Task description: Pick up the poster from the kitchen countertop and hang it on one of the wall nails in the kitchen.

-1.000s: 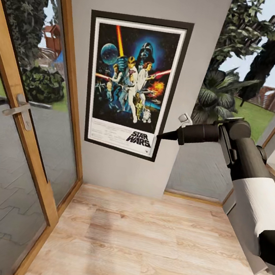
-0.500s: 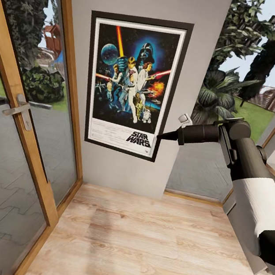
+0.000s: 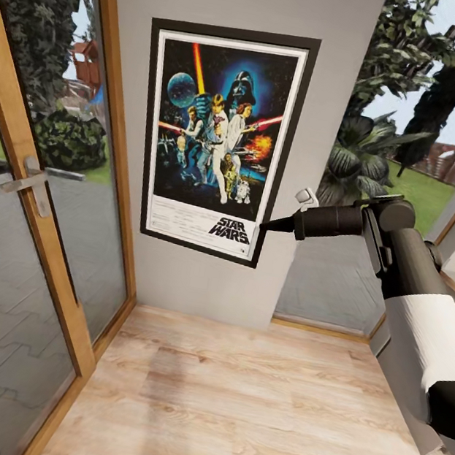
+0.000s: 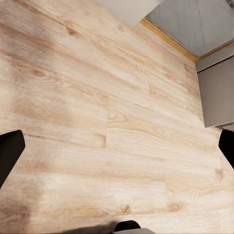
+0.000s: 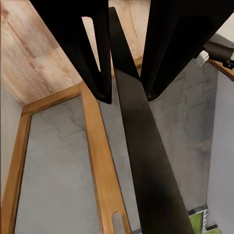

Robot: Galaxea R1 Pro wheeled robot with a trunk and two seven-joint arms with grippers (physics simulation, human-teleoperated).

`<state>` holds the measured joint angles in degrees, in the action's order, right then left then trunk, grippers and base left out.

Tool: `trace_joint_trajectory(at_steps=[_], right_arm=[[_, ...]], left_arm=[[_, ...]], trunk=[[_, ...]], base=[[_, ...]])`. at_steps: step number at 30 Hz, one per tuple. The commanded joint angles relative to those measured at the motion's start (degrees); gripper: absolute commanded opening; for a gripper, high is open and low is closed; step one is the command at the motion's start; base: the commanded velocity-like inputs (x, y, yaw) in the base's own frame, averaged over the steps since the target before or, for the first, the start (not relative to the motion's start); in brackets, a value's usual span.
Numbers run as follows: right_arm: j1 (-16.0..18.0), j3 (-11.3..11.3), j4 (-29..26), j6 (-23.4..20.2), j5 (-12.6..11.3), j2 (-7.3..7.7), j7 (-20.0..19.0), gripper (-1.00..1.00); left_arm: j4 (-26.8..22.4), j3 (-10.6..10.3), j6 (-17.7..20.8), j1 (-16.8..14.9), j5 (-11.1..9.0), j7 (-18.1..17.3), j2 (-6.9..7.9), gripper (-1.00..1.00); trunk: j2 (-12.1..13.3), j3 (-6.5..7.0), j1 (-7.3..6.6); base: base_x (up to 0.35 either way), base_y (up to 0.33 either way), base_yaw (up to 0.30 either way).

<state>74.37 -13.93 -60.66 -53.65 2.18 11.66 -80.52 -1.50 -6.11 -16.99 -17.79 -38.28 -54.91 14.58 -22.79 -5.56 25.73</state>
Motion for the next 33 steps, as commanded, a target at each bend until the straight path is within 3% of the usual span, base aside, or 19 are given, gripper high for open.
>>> trace_joint_trajectory(at_steps=[1, 20, 33], right_arm=[[0.1, 0.0, 0.0, -0.7, 0.2, 0.03, -0.4, -1.00], [0.1, 0.0, -0.1, -0.7, 0.2, 0.03, -0.4, -1.00], [0.1, -0.1, -0.1, -0.7, 0.2, 0.03, -0.3, -1.00]], left_arm=[[0.1, -0.5, -0.3, -0.1, -0.4, -0.1, 0.01, 1.00], [0.0, -0.5, -0.3, -0.1, -0.4, -0.1, 0.01, 1.00], [0.0, -0.5, -0.3, -0.1, -0.4, -0.1, 0.01, 1.00]], trunk=[[-0.1, -0.13, 0.06], [-0.1, -0.13, 0.06], [-0.1, -0.13, 0.06]], base=[[0.244, 0.000, 0.000], [0.133, 0.000, 0.000], [0.324, 0.000, 0.000]])
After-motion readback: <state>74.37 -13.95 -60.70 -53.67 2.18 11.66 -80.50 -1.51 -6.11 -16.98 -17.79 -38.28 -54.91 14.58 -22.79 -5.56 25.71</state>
